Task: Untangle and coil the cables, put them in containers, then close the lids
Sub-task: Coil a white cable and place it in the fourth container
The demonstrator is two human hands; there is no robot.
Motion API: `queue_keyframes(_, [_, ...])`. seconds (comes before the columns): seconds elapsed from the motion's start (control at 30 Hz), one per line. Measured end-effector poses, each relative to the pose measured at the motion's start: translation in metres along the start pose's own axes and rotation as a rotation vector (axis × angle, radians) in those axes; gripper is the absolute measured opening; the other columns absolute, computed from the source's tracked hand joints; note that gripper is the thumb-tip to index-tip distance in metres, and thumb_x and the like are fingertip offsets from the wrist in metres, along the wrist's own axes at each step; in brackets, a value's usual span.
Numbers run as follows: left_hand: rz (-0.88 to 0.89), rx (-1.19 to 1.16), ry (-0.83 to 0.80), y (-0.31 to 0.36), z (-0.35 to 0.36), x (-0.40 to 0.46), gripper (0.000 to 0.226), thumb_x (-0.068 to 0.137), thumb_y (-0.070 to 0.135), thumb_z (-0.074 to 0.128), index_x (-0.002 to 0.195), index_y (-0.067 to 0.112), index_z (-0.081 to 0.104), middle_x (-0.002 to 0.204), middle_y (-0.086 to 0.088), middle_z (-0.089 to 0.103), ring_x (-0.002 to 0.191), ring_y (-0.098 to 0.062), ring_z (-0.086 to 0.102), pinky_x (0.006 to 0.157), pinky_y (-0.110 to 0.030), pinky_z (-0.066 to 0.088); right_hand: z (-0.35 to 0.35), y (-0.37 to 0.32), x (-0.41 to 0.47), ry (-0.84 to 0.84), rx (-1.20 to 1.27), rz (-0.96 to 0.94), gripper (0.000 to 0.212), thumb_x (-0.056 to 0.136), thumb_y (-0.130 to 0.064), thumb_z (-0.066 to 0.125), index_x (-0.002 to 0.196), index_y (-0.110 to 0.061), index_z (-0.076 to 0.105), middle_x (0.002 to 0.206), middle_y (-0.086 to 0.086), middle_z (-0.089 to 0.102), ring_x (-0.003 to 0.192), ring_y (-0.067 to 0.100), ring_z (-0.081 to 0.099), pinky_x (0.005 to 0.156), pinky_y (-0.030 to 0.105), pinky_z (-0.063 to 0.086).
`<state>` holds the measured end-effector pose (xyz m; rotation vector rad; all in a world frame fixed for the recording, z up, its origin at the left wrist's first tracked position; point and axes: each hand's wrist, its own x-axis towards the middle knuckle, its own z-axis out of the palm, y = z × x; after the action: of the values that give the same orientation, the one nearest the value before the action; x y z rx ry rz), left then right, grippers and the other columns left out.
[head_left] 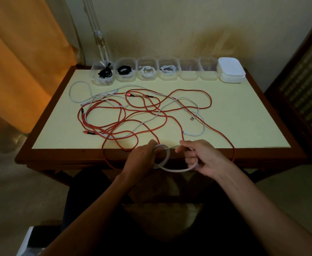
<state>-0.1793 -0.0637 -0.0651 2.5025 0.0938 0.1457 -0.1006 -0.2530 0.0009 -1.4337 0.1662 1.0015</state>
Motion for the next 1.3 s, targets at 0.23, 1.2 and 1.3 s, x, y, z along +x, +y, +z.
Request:
queue_keyframes(0.23, [-0.061,0.175,-0.078,-0.002,0.001,-0.001,0.017,0.101,0.031,0.045,0.115,0.021,0.043,0.091,0.009,0.055,0.070,-0.007,0.057,0.059,-0.020,0.048,-0.010,-0.006,-0.003,-0.051,-0.273,-0.074,0.020,0.096,-0.018,0.061,0.105,-0.003,0.070,0.052,-0.003,0.032,0.039,0.007,0.023,0.034,0.019,0.017])
queue_keyframes(1.2, [-0.207,-0.146,0.111,-0.009,-0.007,0.009,0.021,0.103,0.028,0.044,0.093,0.016,0.058,0.072,0.012,0.055,0.064,0.000,0.056,0.056,-0.005,0.041,0.019,0.021,0.005,0.676,-1.376,-1.059,0.026,0.091,-0.031,0.064,0.103,-0.009,0.070,0.098,0.009,0.063,0.088,0.020,0.058,0.066,0.030,0.051])
queue_keyframes(1.3, [-0.243,-0.167,0.126,-0.005,-0.003,0.014,0.017,0.103,0.027,0.045,0.093,0.019,0.056,0.078,0.013,0.055,0.067,0.003,0.056,0.056,-0.003,0.041,0.026,0.041,0.015,0.339,-1.373,-0.794,0.034,0.096,-0.045,0.054,0.107,-0.015,0.065,0.096,0.000,0.065,0.087,0.014,0.059,0.077,0.032,0.054])
